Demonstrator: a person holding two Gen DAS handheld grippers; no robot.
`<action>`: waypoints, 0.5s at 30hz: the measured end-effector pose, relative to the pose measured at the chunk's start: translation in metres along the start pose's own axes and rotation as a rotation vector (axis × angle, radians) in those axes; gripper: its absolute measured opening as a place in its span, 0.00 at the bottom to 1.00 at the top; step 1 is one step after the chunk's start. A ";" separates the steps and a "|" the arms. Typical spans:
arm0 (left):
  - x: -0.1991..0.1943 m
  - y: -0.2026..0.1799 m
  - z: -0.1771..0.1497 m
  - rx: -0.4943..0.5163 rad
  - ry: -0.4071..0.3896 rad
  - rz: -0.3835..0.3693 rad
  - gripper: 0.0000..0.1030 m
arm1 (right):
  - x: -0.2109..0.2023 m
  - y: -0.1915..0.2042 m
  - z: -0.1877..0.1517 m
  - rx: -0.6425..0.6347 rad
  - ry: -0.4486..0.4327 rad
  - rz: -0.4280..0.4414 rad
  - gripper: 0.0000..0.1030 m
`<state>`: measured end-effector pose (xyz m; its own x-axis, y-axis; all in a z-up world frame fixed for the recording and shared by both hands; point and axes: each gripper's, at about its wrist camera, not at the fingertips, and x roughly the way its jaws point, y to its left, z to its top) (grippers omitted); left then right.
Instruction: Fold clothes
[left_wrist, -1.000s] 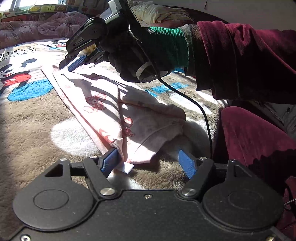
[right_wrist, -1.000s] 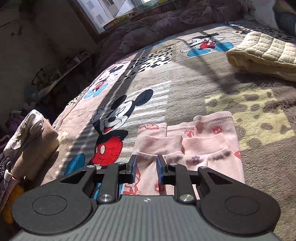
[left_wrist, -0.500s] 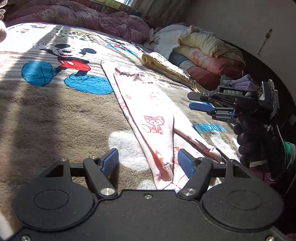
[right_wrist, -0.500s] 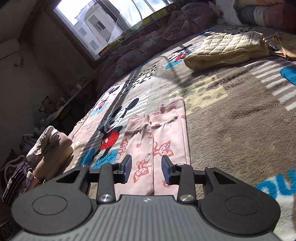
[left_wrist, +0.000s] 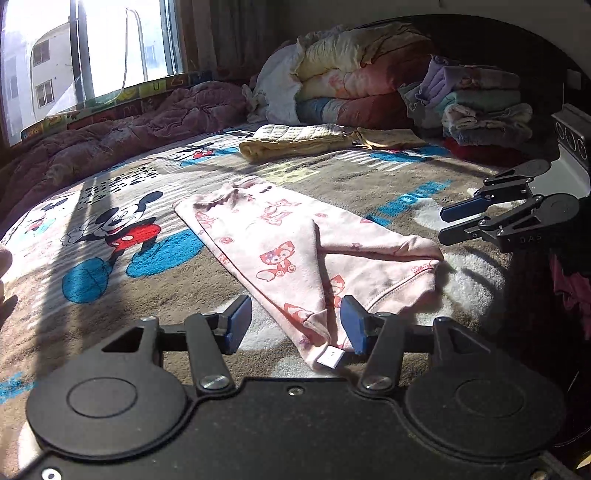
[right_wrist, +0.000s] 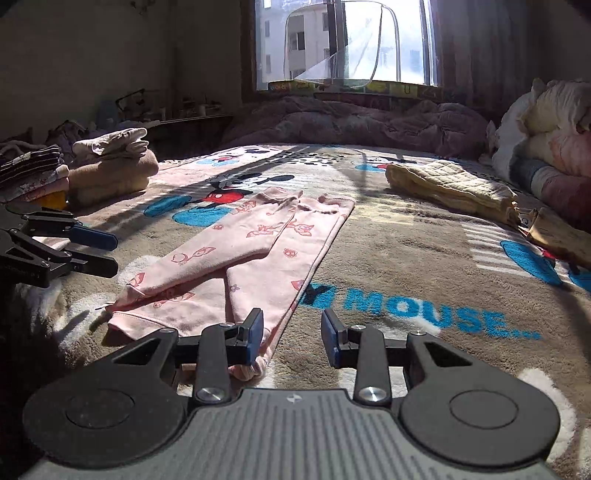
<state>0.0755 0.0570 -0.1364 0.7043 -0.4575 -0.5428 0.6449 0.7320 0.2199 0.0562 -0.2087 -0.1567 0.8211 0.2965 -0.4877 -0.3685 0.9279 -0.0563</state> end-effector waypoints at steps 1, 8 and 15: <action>-0.002 -0.008 -0.004 0.065 0.024 0.017 0.52 | -0.003 0.008 -0.007 -0.076 0.018 -0.002 0.35; 0.019 -0.063 -0.028 0.555 0.108 0.221 0.54 | 0.000 0.052 -0.028 -0.435 0.041 -0.110 0.46; 0.046 -0.076 -0.035 0.761 0.044 0.324 0.55 | 0.023 0.070 -0.029 -0.602 0.009 -0.179 0.47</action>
<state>0.0487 -0.0017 -0.2068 0.8879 -0.2508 -0.3855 0.4472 0.2750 0.8511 0.0364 -0.1438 -0.1974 0.8900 0.1444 -0.4325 -0.4091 0.6719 -0.6174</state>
